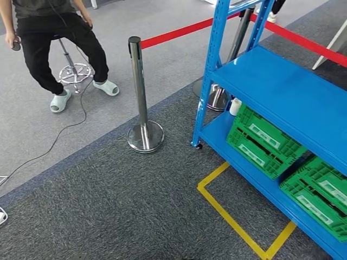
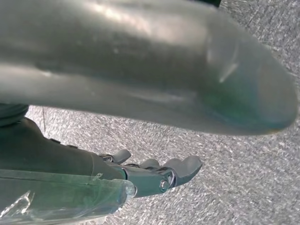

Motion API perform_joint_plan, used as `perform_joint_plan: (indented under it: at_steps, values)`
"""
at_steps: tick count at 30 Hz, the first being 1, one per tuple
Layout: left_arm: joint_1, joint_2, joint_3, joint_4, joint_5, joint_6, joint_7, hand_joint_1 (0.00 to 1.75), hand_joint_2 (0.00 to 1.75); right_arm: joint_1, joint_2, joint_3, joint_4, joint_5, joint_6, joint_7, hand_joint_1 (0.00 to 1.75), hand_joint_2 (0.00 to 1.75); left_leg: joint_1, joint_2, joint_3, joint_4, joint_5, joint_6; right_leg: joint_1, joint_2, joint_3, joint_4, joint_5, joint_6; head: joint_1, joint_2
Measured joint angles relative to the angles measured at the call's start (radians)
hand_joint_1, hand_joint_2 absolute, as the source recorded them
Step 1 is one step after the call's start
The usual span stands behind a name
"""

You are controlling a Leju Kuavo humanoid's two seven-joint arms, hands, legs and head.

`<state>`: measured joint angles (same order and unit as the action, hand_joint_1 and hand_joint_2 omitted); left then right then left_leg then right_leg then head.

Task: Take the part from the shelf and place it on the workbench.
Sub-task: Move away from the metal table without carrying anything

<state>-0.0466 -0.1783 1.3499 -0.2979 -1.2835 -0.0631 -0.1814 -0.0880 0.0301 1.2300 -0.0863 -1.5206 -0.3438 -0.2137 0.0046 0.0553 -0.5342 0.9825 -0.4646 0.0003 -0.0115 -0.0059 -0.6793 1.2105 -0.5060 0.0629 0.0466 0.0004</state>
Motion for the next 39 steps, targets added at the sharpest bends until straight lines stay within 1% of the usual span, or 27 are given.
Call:
perform_joint_plan:
  at_steps: [2,4,6,8,10,11,12,13,14,15,17,19,20,21,22,24,25,26,27,28,29,30,32,34,36,37,39]
  values:
    - [-0.001,0.000,0.001,0.000,0.004,0.001,0.004,0.00,0.00,-0.003,0.000,0.000,0.000,0.000,0.002,-0.005,0.00,0.00,-0.005,0.017,0.008,0.001,-0.007,-0.009,0.003,-0.040,0.074,-0.133,0.045,-0.006,-0.001,0.000]
    - [-0.003,0.000,0.002,0.000,0.006,0.002,0.008,0.00,0.00,-0.007,0.000,0.001,0.000,0.000,0.004,-0.007,0.00,0.00,-0.010,0.031,0.014,0.001,-0.010,-0.019,0.006,-0.054,0.098,-0.179,0.054,-0.018,-0.003,0.000]
    - [-0.006,0.000,0.002,0.000,0.006,0.003,0.016,0.00,0.00,-0.008,0.000,0.001,0.000,0.000,0.005,-0.004,0.00,0.00,-0.008,0.041,0.017,-0.001,-0.012,-0.031,0.007,-0.032,0.094,-0.181,0.057,-0.033,-0.004,0.000]
    - [-0.009,0.000,0.002,0.000,0.002,0.003,0.026,0.00,0.00,-0.009,0.000,0.001,0.000,0.000,0.006,0.009,0.00,0.00,-0.004,0.013,0.007,0.027,-0.038,-0.043,0.003,-0.012,0.093,-0.186,0.063,-0.045,-0.006,0.000]
    - [-0.008,0.001,0.002,0.000,-0.003,0.003,0.033,0.00,0.00,-0.012,-0.001,0.001,0.000,0.000,0.006,0.021,0.00,0.00,-0.002,-0.030,-0.044,0.138,-0.100,-0.049,0.000,0.010,0.093,-0.188,0.067,-0.053,-0.009,0.000]
    - [-0.006,0.000,0.002,0.000,-0.005,0.003,0.036,0.00,0.00,-0.013,-0.001,0.001,0.000,0.000,0.007,0.025,0.00,0.00,-0.001,-0.040,-0.080,0.210,-0.130,-0.051,0.000,0.022,0.092,-0.188,0.069,-0.055,-0.010,0.000]
    - [-0.005,0.000,0.002,0.000,-0.006,0.003,0.037,0.00,0.00,-0.013,-0.001,0.001,0.000,0.000,0.008,0.027,0.00,0.00,-0.001,-0.043,-0.110,0.265,-0.145,-0.051,0.000,0.036,0.091,-0.188,0.069,-0.056,-0.010,0.000]
    - [-0.004,0.000,0.002,0.000,-0.008,0.004,0.039,0.00,0.00,-0.012,-0.001,0.001,0.000,0.000,0.008,0.029,0.00,0.00,-0.001,-0.044,-0.126,0.288,-0.141,-0.051,0.000,0.049,0.090,-0.188,0.070,-0.056,-0.010,0.000]
    - [-0.004,0.001,0.002,0.000,-0.010,0.005,0.041,0.00,0.00,-0.011,-0.001,0.001,0.000,0.000,0.009,0.031,0.00,0.00,-0.001,-0.046,-0.123,0.271,-0.116,-0.050,0.000,0.063,0.090,-0.188,0.070,-0.055,-0.010,0.000]
    - [-0.004,0.002,0.002,0.000,-0.014,0.005,0.042,0.00,0.00,-0.010,-0.001,0.001,0.000,-0.001,0.009,0.033,0.00,0.00,0.000,-0.052,-0.102,0.219,-0.079,-0.049,-0.002,0.078,0.091,-0.187,0.071,-0.053,-0.010,0.000]
    - [-0.005,0.003,0.002,0.000,-0.023,0.006,0.039,0.00,0.00,-0.012,-0.001,0.001,0.000,-0.001,0.009,0.037,0.00,0.00,0.008,-0.100,-0.042,0.084,-0.015,-0.047,-0.002,0.105,0.087,-0.184,0.073,-0.044,-0.012,0.000]
    - [-0.005,0.004,0.001,0.000,-0.031,0.006,0.025,0.00,0.00,-0.012,-0.001,0.001,0.000,-0.001,0.009,0.041,0.00,0.00,0.013,-0.139,-0.012,0.013,0.000,-0.042,-0.002,0.127,0.080,-0.184,0.076,-0.031,-0.014,0.000]
    - [-0.005,0.004,0.000,0.000,-0.034,0.006,0.015,0.00,0.00,-0.009,-0.001,0.000,0.000,-0.002,0.008,0.042,0.00,0.00,0.012,-0.139,-0.010,0.006,-0.002,-0.036,-0.002,0.138,0.074,-0.186,0.078,-0.024,-0.015,0.000]
    - [-0.005,0.004,-0.001,0.000,-0.036,0.006,0.004,0.00,0.00,-0.005,-0.001,0.000,0.000,-0.002,0.006,0.041,0.00,0.00,0.012,-0.128,-0.011,0.006,0.001,-0.028,-0.005,0.144,0.071,-0.190,0.082,-0.017,-0.014,0.000]
    - [-0.005,0.004,-0.002,0.000,-0.037,0.004,-0.006,0.00,0.00,-0.001,-0.001,-0.001,0.000,-0.002,0.004,0.038,0.00,0.00,0.012,-0.117,-0.010,0.004,0.003,-0.019,-0.005,0.132,0.067,-0.187,0.079,-0.012,-0.013,0.000]
    - [-0.003,0.006,-0.005,0.000,-0.038,0.001,-0.021,0.00,0.00,0.001,0.000,-0.002,0.000,-0.002,-0.001,0.030,0.00,0.00,0.012,-0.091,-0.009,-0.001,0.008,-0.005,-0.003,0.078,0.038,-0.128,0.040,-0.006,-0.006,0.000]
    - [0.000,0.007,-0.006,0.000,-0.039,0.000,-0.025,0.00,0.00,-0.001,0.000,-0.002,0.000,-0.002,-0.002,0.026,0.00,0.00,0.010,-0.077,-0.009,-0.001,0.007,-0.001,-0.002,0.045,0.010,-0.067,0.004,-0.004,-0.002,0.000]
    - [0.004,0.007,-0.007,0.000,-0.039,-0.001,-0.026,0.00,0.00,-0.003,0.001,-0.002,0.000,-0.002,-0.002,0.023,0.00,0.00,0.007,-0.062,-0.009,-0.001,0.006,0.001,-0.002,0.027,-0.022,0.003,-0.031,-0.002,0.000,0.000]
    - [0.007,0.007,-0.008,0.000,-0.039,-0.002,-0.024,0.00,0.00,-0.005,0.001,-0.002,0.000,-0.002,-0.002,0.020,0.00,0.00,0.005,-0.048,-0.008,-0.001,0.005,0.002,-0.002,0.019,-0.048,0.063,-0.056,-0.001,0.000,0.000]
    - [0.008,0.008,-0.008,0.000,-0.038,-0.002,-0.020,0.00,0.00,-0.004,0.001,-0.002,0.000,-0.001,-0.002,0.019,0.00,0.00,0.004,-0.034,-0.008,-0.001,0.004,0.002,-0.002,0.016,-0.060,0.094,-0.063,0.000,0.000,0.000]
    - [0.007,0.008,-0.008,0.000,-0.037,-0.003,-0.014,0.00,0.00,-0.003,0.001,-0.002,0.000,-0.001,-0.002,0.018,0.00,0.00,0.003,-0.023,-0.007,0.000,0.003,0.002,-0.002,0.014,-0.052,0.087,-0.050,0.001,0.000,0.000]
    - [0.006,0.007,-0.008,0.000,-0.036,-0.003,-0.007,0.00,0.00,-0.002,0.001,-0.002,0.000,-0.001,-0.003,0.018,0.00,0.00,0.004,-0.013,-0.005,0.000,0.001,-0.001,-0.002,0.009,-0.024,0.042,-0.023,0.000,0.000,0.000]
    - [0.004,0.007,-0.008,0.000,-0.034,-0.002,0.004,0.00,0.00,-0.003,0.000,-0.002,0.000,-0.001,-0.004,0.019,0.00,0.00,0.001,0.006,0.002,0.002,-0.005,-0.009,0.001,-0.026,0.054,-0.094,0.032,-0.003,0.002,0.000]
    - [0.003,0.007,-0.008,0.000,-0.031,-0.001,0.014,0.00,0.00,-0.009,0.000,-0.002,0.000,-0.001,-0.009,0.028,0.00,0.00,-0.006,0.022,0.008,0.005,-0.010,-0.020,0.005,-0.051,0.097,-0.171,0.051,-0.013,-0.001,0.000]
    - [-0.001,0.007,-0.008,0.000,-0.028,0.000,0.023,0.00,0.00,-0.010,0.000,-0.001,0.000,0.000,-0.013,0.039,0.00,0.00,-0.007,0.037,0.012,0.003,-0.011,-0.029,0.008,-0.036,0.096,-0.177,0.051,-0.028,-0.004,0.000]
    - [-0.004,0.007,-0.008,0.000,-0.026,0.000,0.026,0.00,0.00,-0.010,0.000,0.000,0.000,0.000,-0.015,0.042,0.00,0.00,-0.005,0.034,0.012,0.004,-0.015,-0.035,0.007,-0.027,0.095,-0.178,0.053,-0.034,-0.005,0.000]
    - [-0.006,0.007,-0.008,0.000,-0.025,0.001,0.028,0.00,0.00,-0.011,0.000,0.001,0.000,0.000,-0.017,0.045,0.00,0.00,-0.002,0.002,-0.007,0.051,-0.050,-0.045,0.003,-0.009,0.094,-0.181,0.058,-0.046,-0.007,0.000]
